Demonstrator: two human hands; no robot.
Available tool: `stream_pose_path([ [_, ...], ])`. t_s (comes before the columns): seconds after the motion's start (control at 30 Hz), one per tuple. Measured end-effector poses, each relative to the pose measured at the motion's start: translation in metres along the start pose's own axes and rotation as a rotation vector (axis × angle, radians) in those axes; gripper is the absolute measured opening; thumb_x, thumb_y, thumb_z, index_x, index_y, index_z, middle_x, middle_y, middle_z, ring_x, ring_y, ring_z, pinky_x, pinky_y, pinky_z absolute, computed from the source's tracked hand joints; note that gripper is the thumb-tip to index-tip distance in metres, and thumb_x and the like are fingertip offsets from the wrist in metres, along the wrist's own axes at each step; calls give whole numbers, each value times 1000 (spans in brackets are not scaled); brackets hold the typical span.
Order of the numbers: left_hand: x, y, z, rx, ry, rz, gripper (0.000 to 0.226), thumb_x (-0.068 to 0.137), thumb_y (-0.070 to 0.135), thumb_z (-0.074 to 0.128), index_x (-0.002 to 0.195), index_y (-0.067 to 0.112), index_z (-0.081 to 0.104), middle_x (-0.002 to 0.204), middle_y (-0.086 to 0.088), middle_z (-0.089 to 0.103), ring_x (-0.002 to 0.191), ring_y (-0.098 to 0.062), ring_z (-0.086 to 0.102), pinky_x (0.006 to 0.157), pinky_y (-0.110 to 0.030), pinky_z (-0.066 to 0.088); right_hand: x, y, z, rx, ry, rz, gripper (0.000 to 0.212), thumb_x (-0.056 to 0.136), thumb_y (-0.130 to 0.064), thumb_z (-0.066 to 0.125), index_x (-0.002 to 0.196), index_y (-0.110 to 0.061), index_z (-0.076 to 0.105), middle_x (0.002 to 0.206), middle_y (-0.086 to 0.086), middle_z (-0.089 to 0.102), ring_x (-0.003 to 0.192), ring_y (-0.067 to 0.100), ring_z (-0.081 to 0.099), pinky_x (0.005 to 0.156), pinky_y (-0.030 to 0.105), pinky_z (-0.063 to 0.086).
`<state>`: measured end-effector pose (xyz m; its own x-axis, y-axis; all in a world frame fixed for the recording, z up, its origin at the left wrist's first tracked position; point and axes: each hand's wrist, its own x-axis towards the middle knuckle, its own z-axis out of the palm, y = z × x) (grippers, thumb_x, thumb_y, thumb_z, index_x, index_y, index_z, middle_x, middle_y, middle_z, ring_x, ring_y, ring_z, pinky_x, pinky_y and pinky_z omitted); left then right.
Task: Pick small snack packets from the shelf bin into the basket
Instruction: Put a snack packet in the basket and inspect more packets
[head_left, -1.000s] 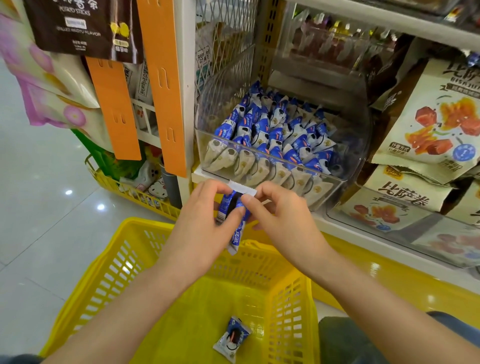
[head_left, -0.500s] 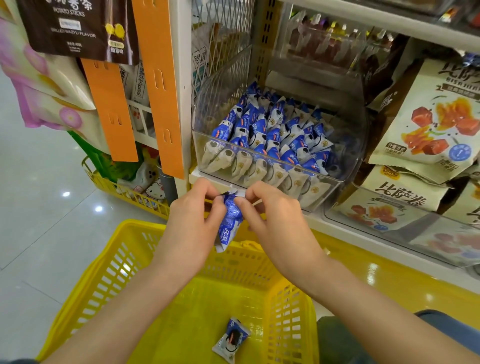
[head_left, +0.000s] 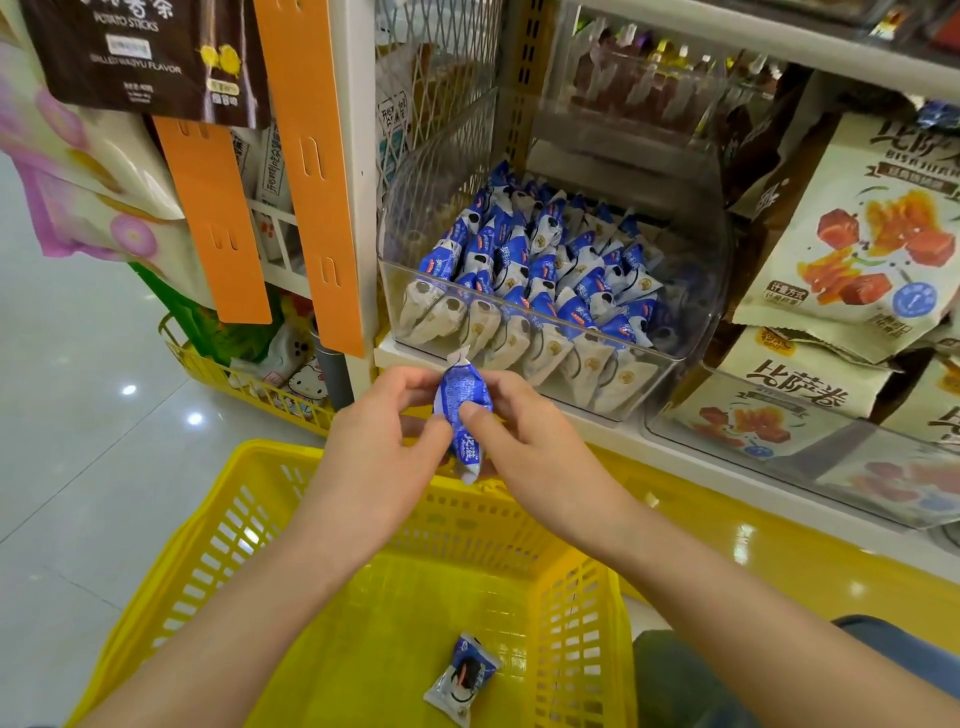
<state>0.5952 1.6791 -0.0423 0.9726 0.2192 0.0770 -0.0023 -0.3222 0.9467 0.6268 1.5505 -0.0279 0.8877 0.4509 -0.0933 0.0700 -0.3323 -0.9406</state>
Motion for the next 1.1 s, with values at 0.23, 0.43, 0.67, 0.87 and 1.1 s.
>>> stream_pose_path([
  [0.23,0,2,-3,40,7,67,39,87,4,54,95,42,50,102,16,65,85,-5,67,70,-25,57,8,-3,-7,52,-19,-22,28,86,-20,62,113,-27,55,109,2,67,88,20,69,81,41,56],
  [0.43,5,5,-5,-49,-13,64,38,89,-2,49,99,35,51,104,13,64,83,-7,68,69,-22,57,13,-7,-11,116,-23,-49,24,87,-15,61,108,-27,55,105,0,68,79,11,67,64,22,56],
  [0.67,10,14,-6,-543,-244,-233,47,79,46,53,121,23,54,108,-5,69,94,-16,66,81,-38,55,18,-4,-9,-219,233,-151,79,62,-31,82,129,-20,42,117,-12,53,112,4,50,95,19,41],
  [0.87,16,15,-11,-357,-58,-188,30,93,17,51,122,22,56,100,4,70,90,-8,67,82,-29,54,20,-15,-1,-277,145,-206,62,67,-26,80,122,-27,50,113,-10,59,106,9,53,92,24,43],
  [1.1,26,15,-27,-489,-93,-189,29,81,40,53,99,21,64,94,2,73,86,-9,68,72,-24,51,27,-35,-14,150,199,-128,7,88,-9,57,85,-9,64,73,-1,66,56,-3,58,55,11,48],
])
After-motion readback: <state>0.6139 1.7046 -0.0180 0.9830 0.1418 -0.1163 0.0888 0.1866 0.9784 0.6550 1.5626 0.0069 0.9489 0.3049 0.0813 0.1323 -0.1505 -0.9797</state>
